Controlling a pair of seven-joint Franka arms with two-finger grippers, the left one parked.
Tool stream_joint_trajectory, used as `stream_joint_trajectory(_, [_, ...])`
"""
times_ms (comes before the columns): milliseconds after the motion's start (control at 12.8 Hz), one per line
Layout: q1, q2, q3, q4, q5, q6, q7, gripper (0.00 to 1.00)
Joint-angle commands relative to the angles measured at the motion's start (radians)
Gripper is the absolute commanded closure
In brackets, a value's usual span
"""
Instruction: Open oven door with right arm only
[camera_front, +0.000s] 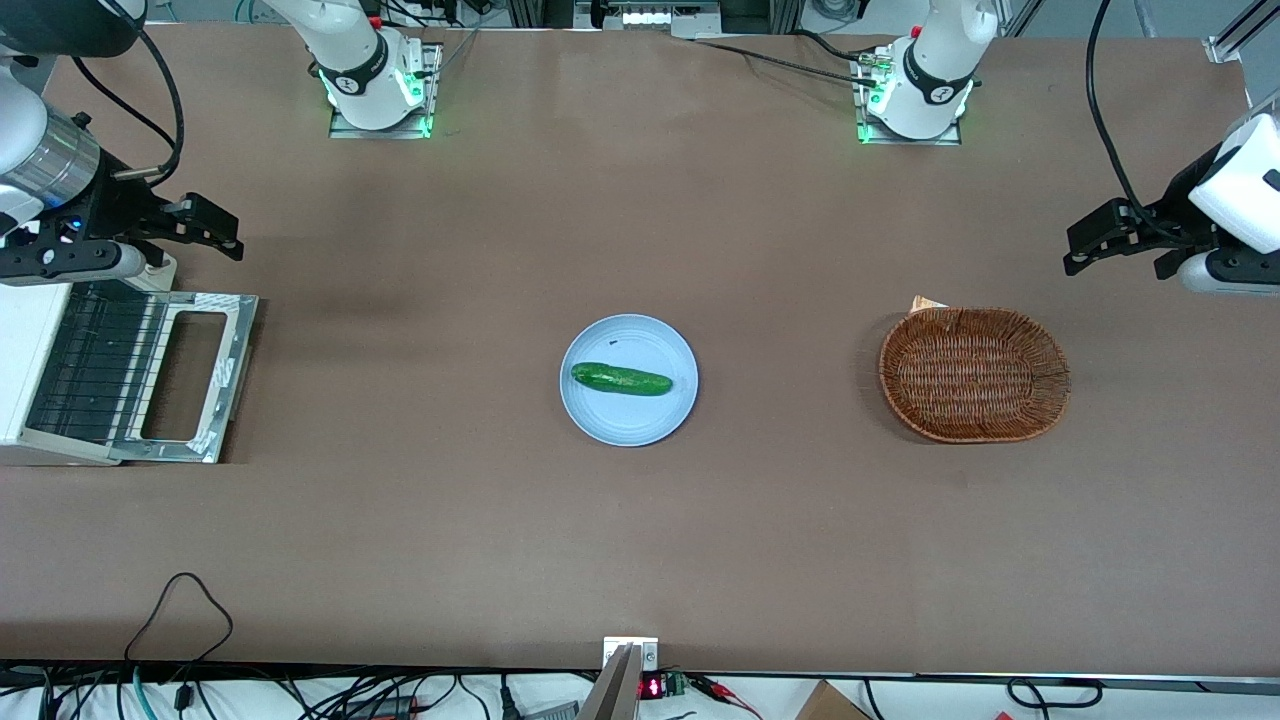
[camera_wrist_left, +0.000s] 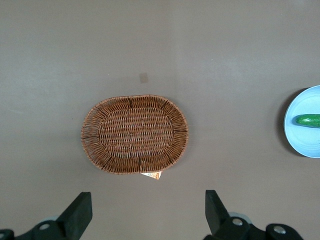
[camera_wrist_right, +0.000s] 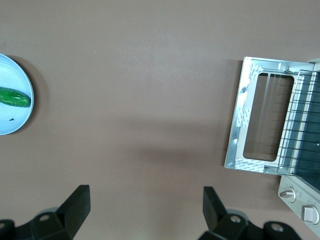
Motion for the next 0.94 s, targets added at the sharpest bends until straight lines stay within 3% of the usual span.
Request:
stream_joint_trajectory(0, [0.004, -0.02, -0.002, -0.019, 0.0, -0.007, -0.02, 0.0])
stream_joint_trajectory(860, [-0.006, 0.012, -0.009, 0.031, 0.003, -0.047, -0.02, 0.0])
